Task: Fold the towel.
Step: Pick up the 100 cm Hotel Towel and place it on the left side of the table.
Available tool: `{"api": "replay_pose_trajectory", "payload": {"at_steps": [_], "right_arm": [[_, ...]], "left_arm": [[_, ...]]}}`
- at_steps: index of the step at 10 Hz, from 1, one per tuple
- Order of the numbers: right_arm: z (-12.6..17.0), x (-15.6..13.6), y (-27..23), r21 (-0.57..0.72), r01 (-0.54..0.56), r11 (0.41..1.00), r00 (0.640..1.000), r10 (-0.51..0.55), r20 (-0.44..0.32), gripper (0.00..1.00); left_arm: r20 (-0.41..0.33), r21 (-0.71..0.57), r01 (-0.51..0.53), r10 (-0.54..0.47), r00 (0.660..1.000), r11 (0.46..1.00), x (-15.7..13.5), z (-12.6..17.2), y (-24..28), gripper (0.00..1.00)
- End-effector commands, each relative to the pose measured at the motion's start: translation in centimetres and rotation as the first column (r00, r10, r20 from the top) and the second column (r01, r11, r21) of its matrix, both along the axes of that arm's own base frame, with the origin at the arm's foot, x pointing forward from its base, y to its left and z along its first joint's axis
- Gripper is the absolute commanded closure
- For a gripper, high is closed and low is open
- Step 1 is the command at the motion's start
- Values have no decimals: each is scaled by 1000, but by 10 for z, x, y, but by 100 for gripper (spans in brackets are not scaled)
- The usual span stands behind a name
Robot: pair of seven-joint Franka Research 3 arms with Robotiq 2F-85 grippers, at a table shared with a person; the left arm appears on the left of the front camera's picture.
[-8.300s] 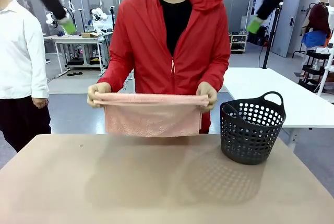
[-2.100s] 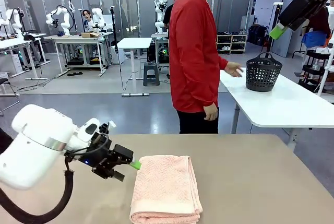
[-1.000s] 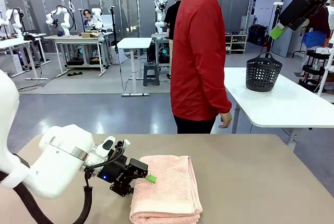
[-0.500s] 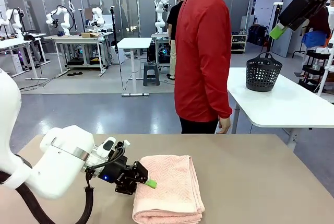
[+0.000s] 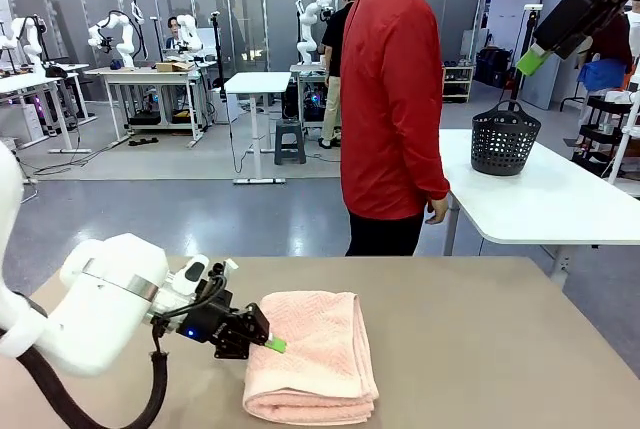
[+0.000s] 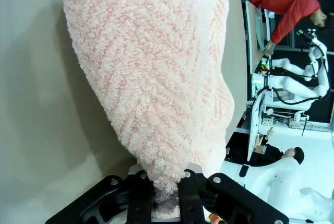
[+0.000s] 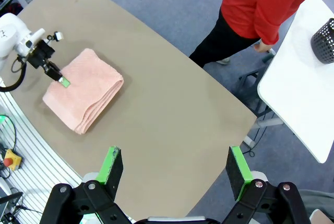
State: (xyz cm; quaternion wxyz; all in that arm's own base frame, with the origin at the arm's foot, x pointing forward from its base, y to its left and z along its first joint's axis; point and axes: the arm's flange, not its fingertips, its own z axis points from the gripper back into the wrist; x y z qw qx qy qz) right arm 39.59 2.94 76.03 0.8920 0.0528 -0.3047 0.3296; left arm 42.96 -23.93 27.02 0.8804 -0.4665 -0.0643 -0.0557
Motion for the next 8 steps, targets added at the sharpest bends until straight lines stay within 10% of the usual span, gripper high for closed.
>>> {"api": "replay_pose_trajectory", "payload": {"at_steps": [1, 8], "right_arm": [[0, -1, -1, 3, 0, 1000, 1000, 0, -1, 0], [0, -1, -1, 3, 0, 1000, 1000, 0, -1, 0]], "left_arm": [[36, -23, 30, -30, 999, 999, -3, 12, 32, 100], [19, 88, 64, -66, 998, 994, 12, 71, 257, 100]]}}
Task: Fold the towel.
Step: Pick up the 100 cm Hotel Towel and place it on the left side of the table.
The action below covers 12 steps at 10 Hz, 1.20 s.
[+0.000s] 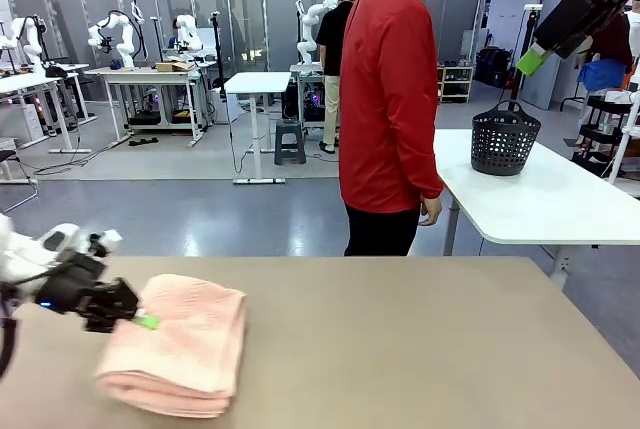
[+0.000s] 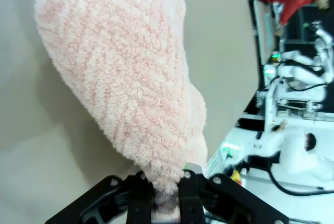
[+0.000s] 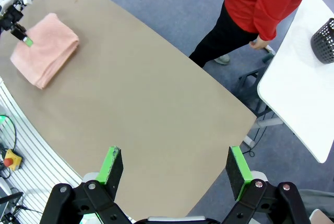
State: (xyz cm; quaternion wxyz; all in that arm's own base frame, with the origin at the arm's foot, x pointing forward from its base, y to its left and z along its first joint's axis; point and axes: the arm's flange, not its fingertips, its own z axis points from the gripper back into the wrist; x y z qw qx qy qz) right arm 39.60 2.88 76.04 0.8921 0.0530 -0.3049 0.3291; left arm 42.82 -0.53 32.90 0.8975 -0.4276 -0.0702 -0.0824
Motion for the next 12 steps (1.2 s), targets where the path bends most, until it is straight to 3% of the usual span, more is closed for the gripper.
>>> {"api": "replay_pose_trajectory", "payload": {"at_steps": [1, 5, 7, 8, 9, 10, 11, 12], "right_arm": [[0, -1, 0, 2, -1, 1000, 1000, 1, -1, 0], [0, -1, 0, 2, -1, 1000, 1000, 1, -1, 0], [0, -1, 0, 2, -1, 1000, 1000, 1, -1, 0], [0, -1, 0, 2, -1, 1000, 1000, 1, -1, 0], [0, -1, 0, 2, -1, 1000, 1000, 1, -1, 0], [0, -1, 0, 2, -1, 1000, 1000, 1, -1, 0], [0, -1, 0, 2, -1, 1000, 1000, 1, -1, 0], [0, -1, 0, 2, -1, 1000, 1000, 1, -1, 0]], "left_arm": [[-34, 24, 22, -21, 999, 999, 18, 12, 57, 100], [-45, 132, 70, -65, 997, 989, 29, 16, 162, 100], [-10, 153, 74, -73, 997, 985, 32, 16, 177, 100], [-27, 177, 68, -64, 998, 982, 32, 12, 178, 100], [-25, 185, 47, -43, 999, 982, 32, 9, 178, 57], [-26, 198, 35, -31, 999, 980, 31, 11, 180, 47], [-37, 229, 28, -20, 999, 973, 28, 13, 181, 19], [-50, 263, 5, 8, 999, 965, 25, 17, 184, 9]]}}
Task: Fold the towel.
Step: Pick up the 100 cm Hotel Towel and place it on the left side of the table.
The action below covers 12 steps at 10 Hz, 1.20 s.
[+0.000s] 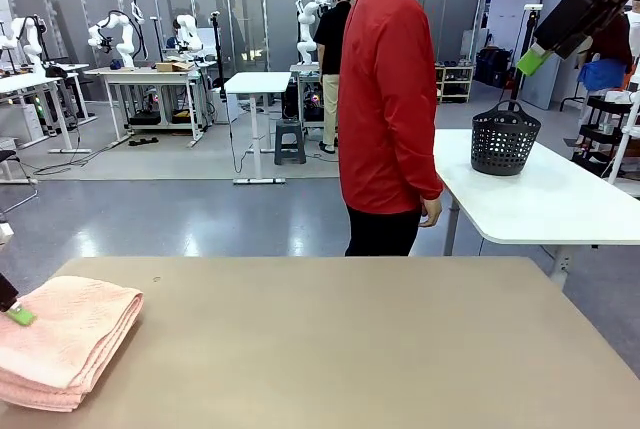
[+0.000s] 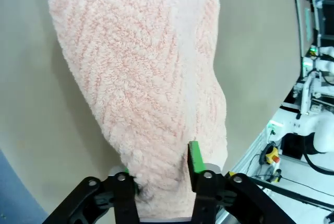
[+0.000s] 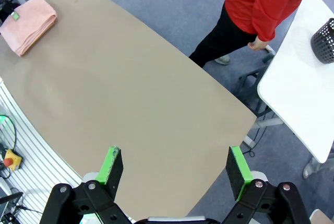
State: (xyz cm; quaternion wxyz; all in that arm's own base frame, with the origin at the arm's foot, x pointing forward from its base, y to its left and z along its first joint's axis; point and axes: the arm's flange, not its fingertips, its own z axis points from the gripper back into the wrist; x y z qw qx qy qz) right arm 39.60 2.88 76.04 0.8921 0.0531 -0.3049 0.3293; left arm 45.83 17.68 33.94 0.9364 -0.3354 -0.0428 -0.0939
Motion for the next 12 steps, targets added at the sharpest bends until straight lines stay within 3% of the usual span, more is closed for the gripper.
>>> {"api": "replay_pose_trajectory", "payload": {"at_steps": [1, 2, 7, 12], "right_arm": [[0, -1, 0, 2, 0, 1000, 1000, 0, -1, 0], [0, -1, 0, 2, 0, 1000, 1000, 0, -1, 0], [0, -1, 0, 2, 0, 1000, 1000, 0, -1, 0], [0, -1, 0, 2, 0, 1000, 1000, 0, -1, 0]], "left_arm": [[-11, 86, -41, 42, 999, 995, -9, 14, 6, 35], [-1, 99, -51, 52, 999, 994, -12, 21, 7, 0], [14, 132, -111, 110, 994, 985, -23, 38, 1, 0], [17, 100, -84, 82, 996, 991, -16, 38, 8, 0]]}}
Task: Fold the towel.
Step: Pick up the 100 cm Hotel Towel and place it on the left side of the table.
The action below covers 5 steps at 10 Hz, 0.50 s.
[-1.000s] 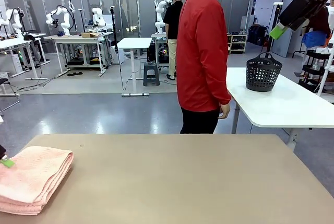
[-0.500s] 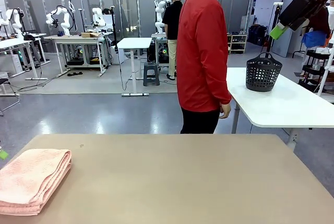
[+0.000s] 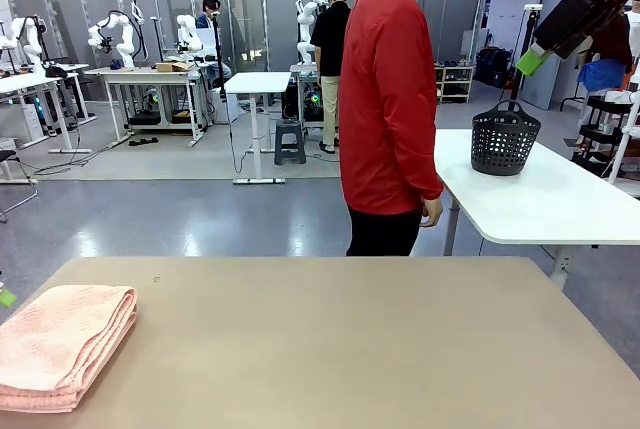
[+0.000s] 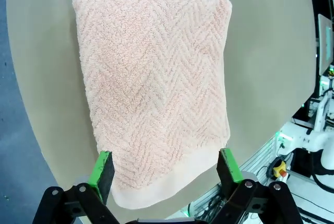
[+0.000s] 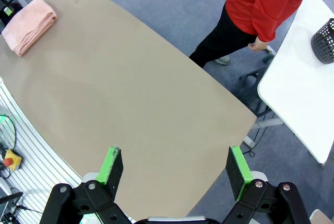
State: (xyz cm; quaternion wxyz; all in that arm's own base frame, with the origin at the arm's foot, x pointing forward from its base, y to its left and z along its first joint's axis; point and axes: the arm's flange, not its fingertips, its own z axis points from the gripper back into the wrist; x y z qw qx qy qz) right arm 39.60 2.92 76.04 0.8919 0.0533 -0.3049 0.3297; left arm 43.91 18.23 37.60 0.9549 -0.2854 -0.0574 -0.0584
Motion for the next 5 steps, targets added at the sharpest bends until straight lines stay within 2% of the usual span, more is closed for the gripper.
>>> {"api": "replay_pose_trajectory", "payload": {"at_steps": [1, 5], "right_arm": [[0, -1, 0, 2, 1, 1000, 1000, -1, -1, 0], [0, -1, 0, 2, 1, 1000, 1000, -1, -1, 0]], "left_arm": [[1, 1, 1, -1, 1000, 1000, 3, 1, 3, 0], [1, 1, 1, -1, 1000, 1000, 3, 1, 3, 0]]}}
